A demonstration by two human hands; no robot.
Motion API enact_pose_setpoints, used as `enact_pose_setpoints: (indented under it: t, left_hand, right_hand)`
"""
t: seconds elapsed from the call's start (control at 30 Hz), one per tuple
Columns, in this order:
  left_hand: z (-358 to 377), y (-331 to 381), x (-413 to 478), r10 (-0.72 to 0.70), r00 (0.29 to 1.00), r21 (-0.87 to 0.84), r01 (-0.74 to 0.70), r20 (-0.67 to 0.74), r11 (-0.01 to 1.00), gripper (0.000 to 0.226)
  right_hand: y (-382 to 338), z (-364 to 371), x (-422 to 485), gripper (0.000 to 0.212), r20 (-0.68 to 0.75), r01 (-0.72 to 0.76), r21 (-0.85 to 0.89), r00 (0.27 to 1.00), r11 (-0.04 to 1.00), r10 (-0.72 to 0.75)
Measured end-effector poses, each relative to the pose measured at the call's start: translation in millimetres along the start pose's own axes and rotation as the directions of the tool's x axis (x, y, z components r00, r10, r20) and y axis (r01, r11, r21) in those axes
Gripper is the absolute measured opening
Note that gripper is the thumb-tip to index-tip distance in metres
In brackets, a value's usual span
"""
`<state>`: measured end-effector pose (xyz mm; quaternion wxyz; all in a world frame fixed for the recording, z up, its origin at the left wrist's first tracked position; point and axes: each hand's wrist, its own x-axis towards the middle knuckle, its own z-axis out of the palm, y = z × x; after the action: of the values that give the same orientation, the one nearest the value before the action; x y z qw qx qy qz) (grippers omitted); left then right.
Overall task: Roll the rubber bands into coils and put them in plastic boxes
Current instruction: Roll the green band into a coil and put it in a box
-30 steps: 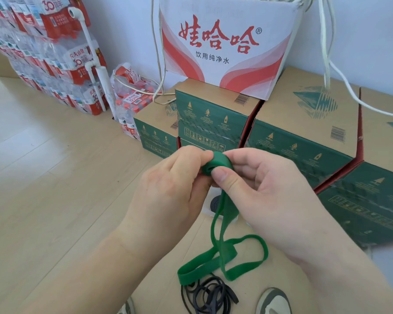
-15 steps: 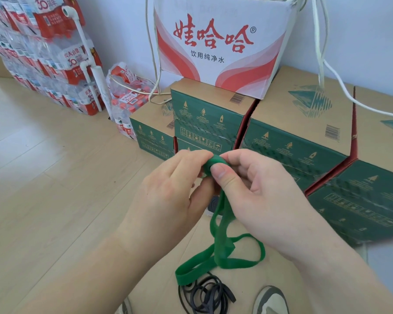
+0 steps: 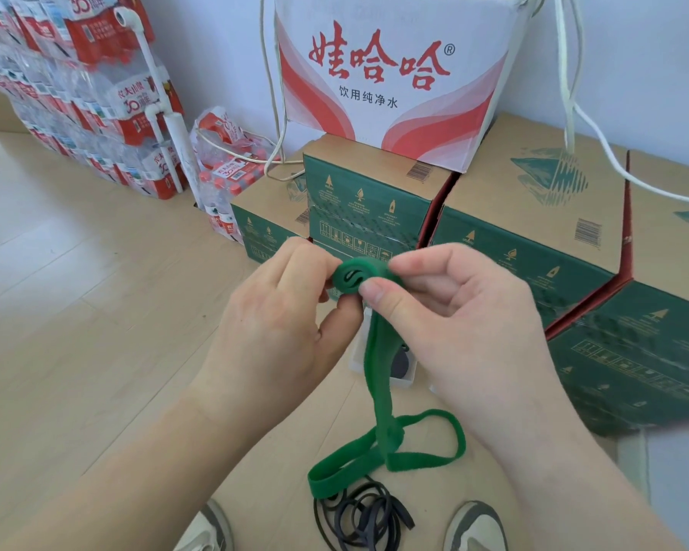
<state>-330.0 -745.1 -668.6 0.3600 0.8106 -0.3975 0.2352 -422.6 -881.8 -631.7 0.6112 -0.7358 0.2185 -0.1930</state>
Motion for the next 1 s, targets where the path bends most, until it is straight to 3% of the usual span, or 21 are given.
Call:
enact_pose_setpoints:
  t: [0.17, 0.33, 0.47, 0.57, 0.8, 0.93, 1.0]
  left_hand:
    - [-1.4, -1.5, 2.3, -0.027, 0.999, -0.044, 0.026, -0.03, 0.999, 0.028]
    - [3.1, -1.7, -3.5, -0.049, 0.999, -0.101, 0.049, 0.004, 0.994, 0.011]
    - [6.0, -0.5, -6.7, -0.098, 0.995, -0.165, 0.103, 0.037, 0.981, 0.011]
    - [7.2, 3.8, -11.9, -0.051, 0.997, -0.168, 0.061, 0.061, 0.984, 0.013]
    - [0.7, -6.5, -10.8, 0.069, 0.995, -0.125, -0.059, 0.076, 0.99, 0.02]
    - [-6.7, -14.5, -4.7, 0.083, 0.997, -0.098, -0.082, 0.009, 0.992, 0.029]
    - [-6.8, -12.7, -2.1, 0.11, 0.992, -0.118, -0.103, 0.054, 0.988, 0.035]
  right_hand:
    - [-1.5, 4.6, -0.1, 0.019, 0.023, 0.001, 0.1, 1.0, 0.995, -0.003]
    - [-0.9, 3.0, -0.4, 0.01, 0.021, 0.045, 0.063, 0.999, 0.997, -0.046]
    - [1.1, 2.9, 0.2, 0.01, 0.0, 0.083, 0.05, 0.997, 0.995, -0.083]
    - [-1.0, 0.6, 3.4, 0.01, 0.0, 0.139, 0.057, 0.99, 0.989, -0.139]
    - [-1.0, -1.3, 4.6, 0.016, 0.085, 0.252, -0.161, 0.967, 0.954, -0.241]
    - [-1.7, -9.0, 3.6, 0.016, 0.156, 0.252, -0.276, 0.964, 0.928, -0.215]
    - [-1.1, -10.7, 2.5, 0.015, 0.177, 0.228, -0.279, 0.967, 0.933, -0.184]
